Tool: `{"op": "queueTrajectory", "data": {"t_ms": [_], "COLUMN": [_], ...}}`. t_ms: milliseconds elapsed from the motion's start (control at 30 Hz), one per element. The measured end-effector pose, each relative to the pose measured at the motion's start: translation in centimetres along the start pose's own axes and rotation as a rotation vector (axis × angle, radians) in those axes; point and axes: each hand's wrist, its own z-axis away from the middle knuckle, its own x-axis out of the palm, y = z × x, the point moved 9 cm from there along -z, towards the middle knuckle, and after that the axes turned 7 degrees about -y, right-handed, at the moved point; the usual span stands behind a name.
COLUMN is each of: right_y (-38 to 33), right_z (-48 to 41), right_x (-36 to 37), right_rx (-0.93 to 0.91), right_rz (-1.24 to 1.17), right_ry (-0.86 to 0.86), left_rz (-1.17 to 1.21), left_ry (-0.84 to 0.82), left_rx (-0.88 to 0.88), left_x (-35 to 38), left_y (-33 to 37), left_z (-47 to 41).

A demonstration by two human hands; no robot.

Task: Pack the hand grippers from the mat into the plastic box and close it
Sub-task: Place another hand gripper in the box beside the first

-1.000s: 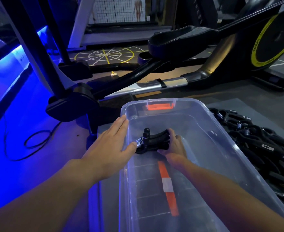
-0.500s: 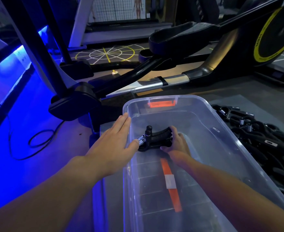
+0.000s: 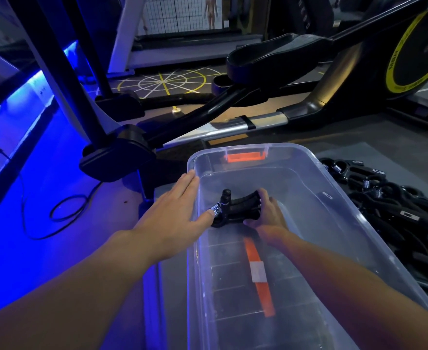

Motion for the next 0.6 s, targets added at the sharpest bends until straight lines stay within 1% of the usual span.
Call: {"op": "queueTrajectory", "data": {"t_ms": [133,233,333,467,533,600], "right_y": [-0.9,-2.3,-5.3,-9.7,-11.0,-11.0], "right_z": [0.6,1.4,2.8,6.0,8.1,10.6], "right_x": [-0.8,-2.6,-5.6,-10.9,-14.2,-17.5], "right_rx": [0.009,0.039,-0.04,-0.171,-0.216,-0.231], "right_rz": [0.108,0.118,0.071,0.084,0.068,0.062], "right_ry": [-0.096,-0.154,-0.128,-0.069,-0.029,-0.007], "left_rz": [-0.033,-0.103,-0.133,-0.152,-0.119,-0.076], "left_ry": [-0.008,0.012,0.062,0.151,0.18,0.174], "left_rx": [-0.013,-0.019,0.036,0.146,0.18,0.205], "left_x": [-0.4,-1.3,-2.8,-5.2,-6.3,-6.5], "left_y": [0.4,1.5,3.9,8.5,10.9,13.3], "left_z": [0.3,0.6,0.6,0.5,1.0,1.5]}}
